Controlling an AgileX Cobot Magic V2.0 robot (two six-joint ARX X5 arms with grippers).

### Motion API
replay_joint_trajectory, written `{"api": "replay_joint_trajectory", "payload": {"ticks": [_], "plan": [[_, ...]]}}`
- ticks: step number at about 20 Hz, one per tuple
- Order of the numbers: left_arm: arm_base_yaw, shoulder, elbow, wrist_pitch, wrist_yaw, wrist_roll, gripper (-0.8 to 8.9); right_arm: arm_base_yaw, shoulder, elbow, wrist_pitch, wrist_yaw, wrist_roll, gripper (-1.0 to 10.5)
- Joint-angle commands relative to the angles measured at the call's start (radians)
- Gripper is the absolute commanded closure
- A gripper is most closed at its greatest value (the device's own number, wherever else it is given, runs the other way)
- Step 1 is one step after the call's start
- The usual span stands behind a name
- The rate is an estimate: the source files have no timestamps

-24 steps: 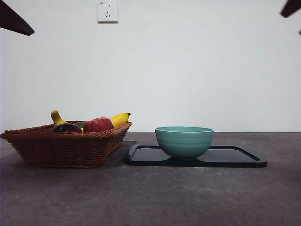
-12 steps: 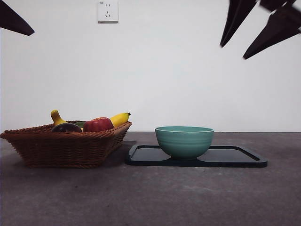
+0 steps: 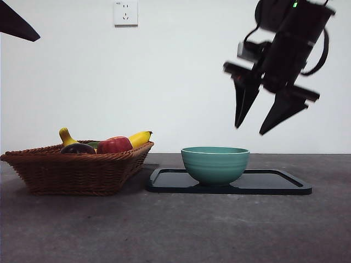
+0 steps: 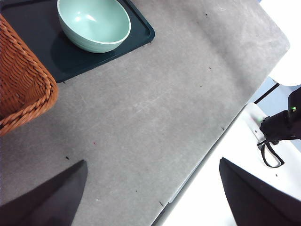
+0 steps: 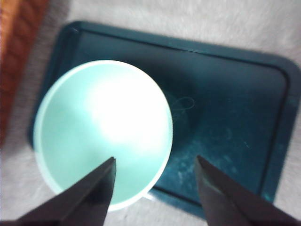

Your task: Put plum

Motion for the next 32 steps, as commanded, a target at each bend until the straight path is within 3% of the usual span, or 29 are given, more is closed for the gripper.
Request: {"api": "replay_joint_trajectory", "payload": {"ticks": [1,5,12,16,21,28,32], "plan": [[-0.004,0.006,0.011,0.006,0.005,0.013,3.80,0.011,0.067,0.022,0.028,0.002,-0.012,6.8],[-0.004,0.006,0.011,0.005,0.005,0.013,3.80,0.018,0.127,0.022,0.059,0.009,-0.011,6.9],[-0.004,0.006,0.011,0.004,0.005,0.013,3.80,0.019,0.154,0.022,0.104,0.033,-0.015,9.4],[-0.004,0.006,0.011,0.003,0.005,0.013,3.80,0.017,0.138,0.026,0.119,0.034,-0.007,9.4],[-0.004,0.006,0.011,0.003,0.005,0.013,3.80,0.018,-0.032,0.026,0.076,0.041,-0.011,9.4],[-0.004,0.006,0.011,0.004,0.005,0.013,3.80,0.042,-0.354,0.023,-0.207,0.027,-0.085,9.4],[-0.004,0.006,0.011,0.003,0.005,0.013,3.80,0.087,-0.499,-0.052,-0.253,0.027,-0.085,9.4]]}}
